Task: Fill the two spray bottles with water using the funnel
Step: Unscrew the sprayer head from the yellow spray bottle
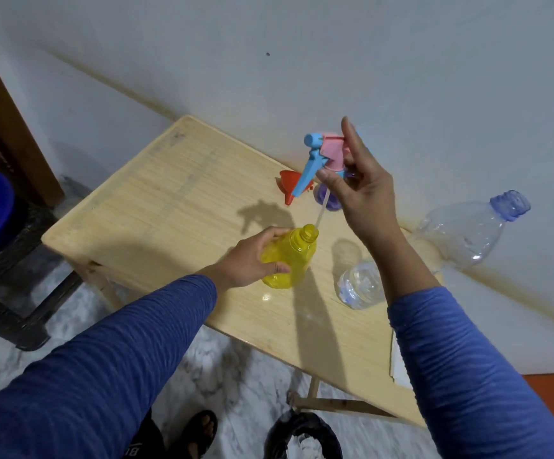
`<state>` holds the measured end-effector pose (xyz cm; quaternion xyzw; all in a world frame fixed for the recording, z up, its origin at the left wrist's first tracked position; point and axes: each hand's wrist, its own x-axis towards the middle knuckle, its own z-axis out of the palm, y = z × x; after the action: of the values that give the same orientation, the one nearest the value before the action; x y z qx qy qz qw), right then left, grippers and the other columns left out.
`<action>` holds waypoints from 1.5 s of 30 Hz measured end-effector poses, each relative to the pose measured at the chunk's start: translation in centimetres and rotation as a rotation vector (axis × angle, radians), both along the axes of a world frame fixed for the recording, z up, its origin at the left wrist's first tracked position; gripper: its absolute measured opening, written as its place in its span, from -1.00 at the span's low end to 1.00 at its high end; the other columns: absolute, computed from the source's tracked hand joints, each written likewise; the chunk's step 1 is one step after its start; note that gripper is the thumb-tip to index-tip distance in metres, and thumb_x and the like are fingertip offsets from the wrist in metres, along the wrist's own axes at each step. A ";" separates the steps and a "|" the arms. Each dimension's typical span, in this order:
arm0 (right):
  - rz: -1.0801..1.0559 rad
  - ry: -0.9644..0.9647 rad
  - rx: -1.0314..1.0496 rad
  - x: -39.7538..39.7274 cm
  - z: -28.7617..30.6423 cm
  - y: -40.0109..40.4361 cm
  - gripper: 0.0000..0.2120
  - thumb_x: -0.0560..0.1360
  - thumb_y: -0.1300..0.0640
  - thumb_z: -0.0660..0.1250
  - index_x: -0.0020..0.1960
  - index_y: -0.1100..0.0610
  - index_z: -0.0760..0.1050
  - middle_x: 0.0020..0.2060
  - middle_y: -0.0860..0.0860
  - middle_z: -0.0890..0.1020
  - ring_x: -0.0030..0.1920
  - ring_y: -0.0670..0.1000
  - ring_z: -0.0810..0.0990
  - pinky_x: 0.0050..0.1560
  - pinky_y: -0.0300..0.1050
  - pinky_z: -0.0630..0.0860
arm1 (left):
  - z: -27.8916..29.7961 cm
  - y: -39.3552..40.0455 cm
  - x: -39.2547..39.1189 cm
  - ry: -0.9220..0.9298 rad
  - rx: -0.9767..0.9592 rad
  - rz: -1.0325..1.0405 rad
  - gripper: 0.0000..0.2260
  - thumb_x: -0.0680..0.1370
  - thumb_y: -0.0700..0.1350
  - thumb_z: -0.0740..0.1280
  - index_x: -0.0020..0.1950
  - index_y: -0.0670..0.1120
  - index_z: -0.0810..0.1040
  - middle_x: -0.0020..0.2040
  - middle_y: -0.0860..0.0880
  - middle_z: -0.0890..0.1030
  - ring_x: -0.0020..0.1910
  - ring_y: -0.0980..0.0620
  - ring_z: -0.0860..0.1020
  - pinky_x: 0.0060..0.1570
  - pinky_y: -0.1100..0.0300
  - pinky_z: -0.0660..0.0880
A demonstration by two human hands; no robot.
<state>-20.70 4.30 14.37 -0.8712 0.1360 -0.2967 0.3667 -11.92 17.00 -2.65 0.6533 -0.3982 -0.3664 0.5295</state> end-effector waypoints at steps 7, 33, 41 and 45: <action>-0.026 -0.043 -0.031 3.5 3.7 -2.3 -0.39 0.47 0.17 0.37 0.46 0.01 0.23 -0.05 -0.03 0.57 -0.17 -0.17 0.43 -0.01 -0.20 0.48 | 0.1 0.1 -0.1 -0.026 0.049 0.016 -0.32 0.20 0.39 0.44 0.28 0.41 0.31 0.25 0.26 0.51 0.31 0.17 0.44 0.30 -0.08 0.40; -0.022 0.693 0.172 4.5 -15.0 -8.7 -0.30 0.41 0.06 0.47 0.45 -0.11 0.23 0.02 -0.05 0.52 0.03 -0.03 0.51 0.14 -0.18 0.41 | 0.8 -0.3 -0.1 -0.096 0.205 0.088 -0.36 0.33 -0.04 0.52 0.33 0.29 0.34 0.21 0.16 0.50 0.14 0.17 0.46 0.09 0.36 0.36; -0.344 0.286 0.156 8.1 -14.3 -9.5 -0.37 0.43 0.07 0.44 0.43 -0.08 0.27 0.24 0.09 0.36 0.16 -0.01 0.42 0.08 -0.25 0.35 | 1.1 -0.1 0.0 -0.077 0.183 0.042 -0.37 0.31 0.10 0.45 0.33 0.35 0.30 0.25 0.29 0.45 0.20 0.21 0.45 0.08 0.46 0.36; -0.334 0.362 0.226 10.1 -14.3 -10.1 -0.47 0.49 0.03 0.36 0.42 -0.09 0.30 0.38 0.12 0.27 0.34 0.07 0.32 0.28 -0.15 0.28 | 1.0 -0.1 0.0 -0.064 0.192 0.038 -0.38 0.32 0.13 0.44 0.30 0.41 0.26 0.20 0.42 0.42 0.17 0.29 0.44 0.08 0.47 0.38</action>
<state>-10.59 -5.84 0.10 -0.8292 0.3732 -0.1755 0.3773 -11.88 16.92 -1.62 0.7198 -0.3655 -0.3719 0.4583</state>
